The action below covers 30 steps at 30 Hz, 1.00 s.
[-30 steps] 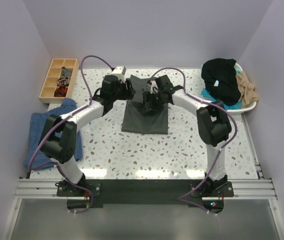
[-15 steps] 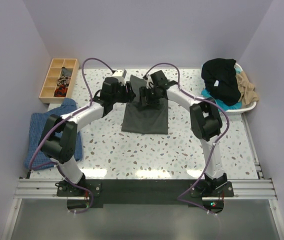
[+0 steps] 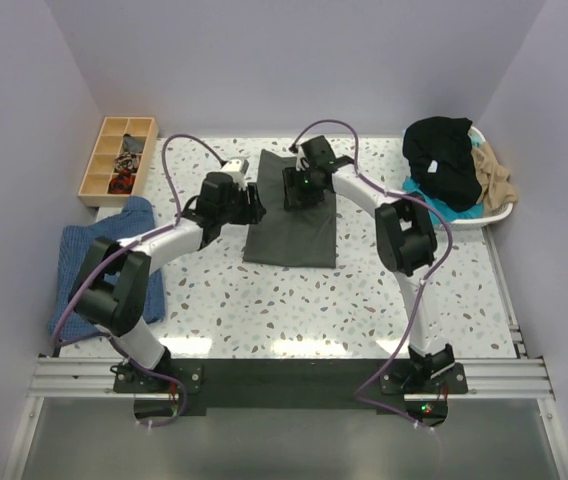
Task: Fold and stack the t-shirts
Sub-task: Fold the tshirt
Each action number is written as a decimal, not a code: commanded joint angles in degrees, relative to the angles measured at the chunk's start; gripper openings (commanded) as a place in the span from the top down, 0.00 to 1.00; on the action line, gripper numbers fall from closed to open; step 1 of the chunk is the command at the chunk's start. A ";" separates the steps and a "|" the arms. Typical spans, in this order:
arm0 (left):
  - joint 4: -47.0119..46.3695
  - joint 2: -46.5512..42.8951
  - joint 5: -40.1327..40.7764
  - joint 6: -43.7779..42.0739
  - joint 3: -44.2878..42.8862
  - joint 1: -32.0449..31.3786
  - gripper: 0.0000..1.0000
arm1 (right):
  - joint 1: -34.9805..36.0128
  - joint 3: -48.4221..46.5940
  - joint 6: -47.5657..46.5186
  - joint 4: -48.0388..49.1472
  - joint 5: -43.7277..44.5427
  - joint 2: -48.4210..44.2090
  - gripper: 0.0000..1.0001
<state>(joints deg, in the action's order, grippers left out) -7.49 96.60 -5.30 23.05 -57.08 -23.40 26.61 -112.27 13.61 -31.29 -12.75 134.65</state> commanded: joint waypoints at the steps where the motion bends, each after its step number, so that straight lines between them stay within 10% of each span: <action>1: -3.50 -7.55 1.96 0.77 4.51 -0.42 0.40 | -0.68 6.26 -2.35 3.34 4.93 -13.52 0.39; 30: -16.50 -8.80 -2.52 9.82 27.28 -0.42 0.35 | -4.90 58.30 15.39 17.91 -2.79 -39.29 0.37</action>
<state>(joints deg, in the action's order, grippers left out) -18.76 86.59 -5.19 31.05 -31.48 -23.70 22.09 -56.10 24.29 -20.29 -10.59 96.03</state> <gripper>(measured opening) 0.649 0.633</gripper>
